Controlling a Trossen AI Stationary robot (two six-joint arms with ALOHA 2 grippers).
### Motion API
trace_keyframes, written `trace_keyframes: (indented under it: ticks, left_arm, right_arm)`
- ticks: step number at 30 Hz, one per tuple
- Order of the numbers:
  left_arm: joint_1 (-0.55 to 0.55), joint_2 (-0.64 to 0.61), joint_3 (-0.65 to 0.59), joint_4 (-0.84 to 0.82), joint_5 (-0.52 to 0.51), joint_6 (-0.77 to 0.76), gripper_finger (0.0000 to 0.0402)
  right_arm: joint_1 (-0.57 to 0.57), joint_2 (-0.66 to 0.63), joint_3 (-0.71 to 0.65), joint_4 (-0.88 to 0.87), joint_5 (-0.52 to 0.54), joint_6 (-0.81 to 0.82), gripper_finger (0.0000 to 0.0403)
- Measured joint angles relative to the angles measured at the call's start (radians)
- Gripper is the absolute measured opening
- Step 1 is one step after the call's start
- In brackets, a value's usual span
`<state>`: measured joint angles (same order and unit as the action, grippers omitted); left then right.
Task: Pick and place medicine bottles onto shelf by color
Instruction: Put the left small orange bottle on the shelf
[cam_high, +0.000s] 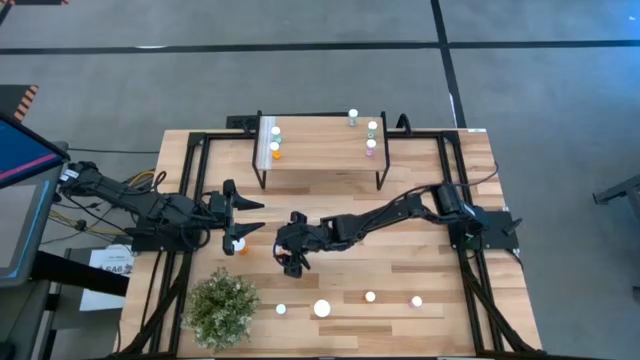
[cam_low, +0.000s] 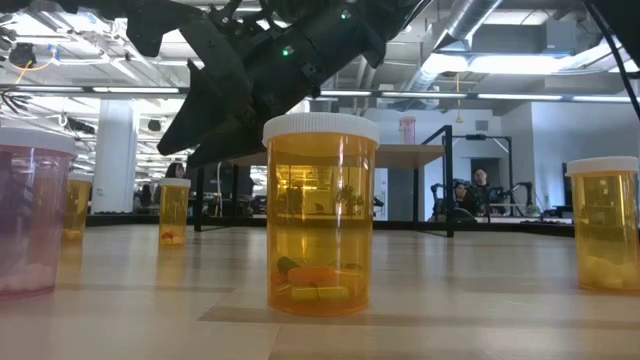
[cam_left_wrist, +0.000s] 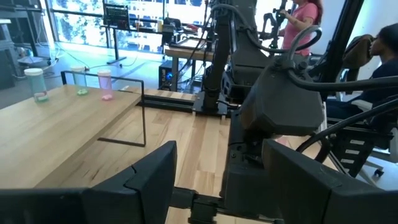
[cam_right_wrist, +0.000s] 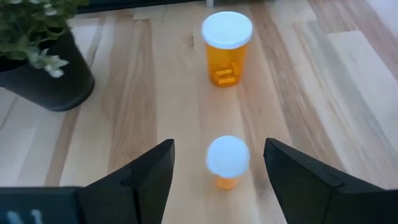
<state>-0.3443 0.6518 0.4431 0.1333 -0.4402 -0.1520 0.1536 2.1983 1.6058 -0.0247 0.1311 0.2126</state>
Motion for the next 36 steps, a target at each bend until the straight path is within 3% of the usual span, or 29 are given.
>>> trace_keyframes:
  ticks: [36]
  left_arm:
    - [0.0,0.0,0.0,0.0,0.0,0.003,0.0224]
  right_arm:
    - [-0.012,0.031,0.0,0.01,-0.003,-0.038,0.0266]
